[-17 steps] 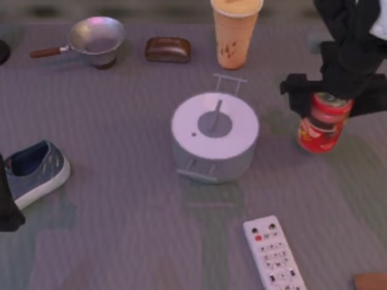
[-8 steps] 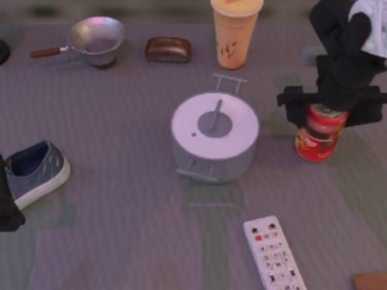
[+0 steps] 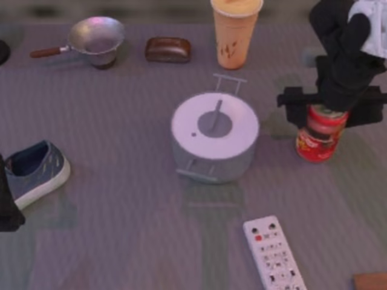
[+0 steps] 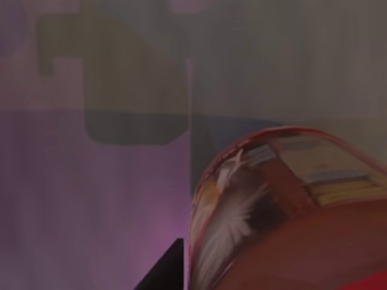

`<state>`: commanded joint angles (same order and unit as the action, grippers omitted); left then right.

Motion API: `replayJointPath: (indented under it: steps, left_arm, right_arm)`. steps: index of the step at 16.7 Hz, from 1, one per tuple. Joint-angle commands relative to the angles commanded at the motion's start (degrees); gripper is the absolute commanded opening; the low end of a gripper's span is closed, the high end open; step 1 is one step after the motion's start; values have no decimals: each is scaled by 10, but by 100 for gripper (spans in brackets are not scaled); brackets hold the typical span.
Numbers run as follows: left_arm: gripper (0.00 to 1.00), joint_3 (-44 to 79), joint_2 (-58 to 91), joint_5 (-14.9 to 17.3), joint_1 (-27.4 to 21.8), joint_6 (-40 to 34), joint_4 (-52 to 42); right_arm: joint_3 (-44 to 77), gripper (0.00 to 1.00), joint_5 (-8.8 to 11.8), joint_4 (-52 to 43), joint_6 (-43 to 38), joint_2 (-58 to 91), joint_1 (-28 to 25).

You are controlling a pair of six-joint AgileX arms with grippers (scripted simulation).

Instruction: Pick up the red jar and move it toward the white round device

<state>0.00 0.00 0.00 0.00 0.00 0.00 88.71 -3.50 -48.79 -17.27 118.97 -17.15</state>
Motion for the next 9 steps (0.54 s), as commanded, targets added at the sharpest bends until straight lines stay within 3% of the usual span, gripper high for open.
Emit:
replayJointPath:
  steps: [3,9]
  left_arm:
    - [100,0,0,0,0,0,0]
    - [100,0,0,0,0,0,0]
  right_arm:
    - [0,98,0,0,0,0,0]
    - [0,100,0,0,0,0,0]
